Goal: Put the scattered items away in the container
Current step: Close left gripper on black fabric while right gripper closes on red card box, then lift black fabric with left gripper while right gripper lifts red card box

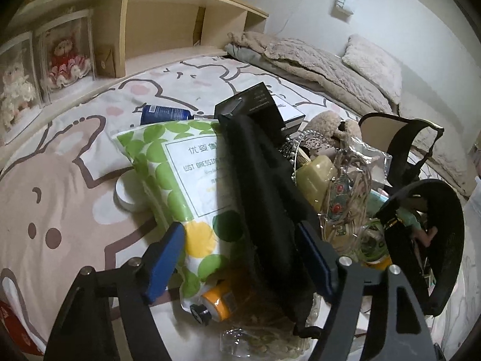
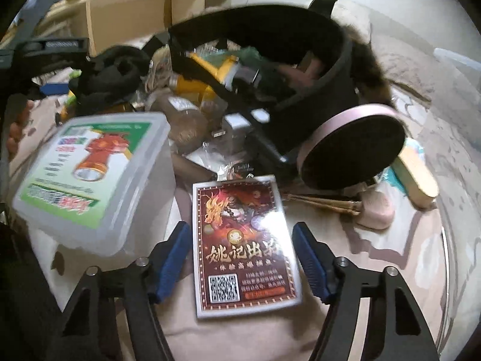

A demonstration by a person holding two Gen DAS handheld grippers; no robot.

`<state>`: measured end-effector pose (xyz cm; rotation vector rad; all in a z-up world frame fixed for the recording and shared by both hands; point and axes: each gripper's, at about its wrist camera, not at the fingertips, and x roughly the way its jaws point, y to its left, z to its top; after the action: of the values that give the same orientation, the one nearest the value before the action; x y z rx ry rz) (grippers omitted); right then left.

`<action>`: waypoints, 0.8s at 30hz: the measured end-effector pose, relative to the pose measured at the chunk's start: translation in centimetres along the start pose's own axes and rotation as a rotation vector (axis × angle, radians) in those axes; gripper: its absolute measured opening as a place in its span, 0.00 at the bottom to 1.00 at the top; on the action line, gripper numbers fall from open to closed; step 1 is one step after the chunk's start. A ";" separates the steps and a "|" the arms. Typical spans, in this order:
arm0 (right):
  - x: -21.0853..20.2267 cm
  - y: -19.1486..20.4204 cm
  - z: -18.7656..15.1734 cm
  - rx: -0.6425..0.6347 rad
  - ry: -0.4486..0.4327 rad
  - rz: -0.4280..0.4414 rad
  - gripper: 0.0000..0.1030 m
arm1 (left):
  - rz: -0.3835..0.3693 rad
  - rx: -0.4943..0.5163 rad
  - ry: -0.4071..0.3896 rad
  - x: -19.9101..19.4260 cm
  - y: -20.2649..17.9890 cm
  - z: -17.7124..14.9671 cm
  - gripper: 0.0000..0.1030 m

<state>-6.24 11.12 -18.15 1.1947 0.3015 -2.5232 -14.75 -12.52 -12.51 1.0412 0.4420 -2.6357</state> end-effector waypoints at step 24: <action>-0.9 -1.3 -1.4 0.147 -0.068 0.004 0.60 | -0.002 0.074 0.037 2.1 -2.0 0.6 0.30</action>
<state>-5.21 12.94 -18.22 1.1577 0.0984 -2.6142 -17.34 -11.16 -13.20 1.1134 0.3556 -2.6565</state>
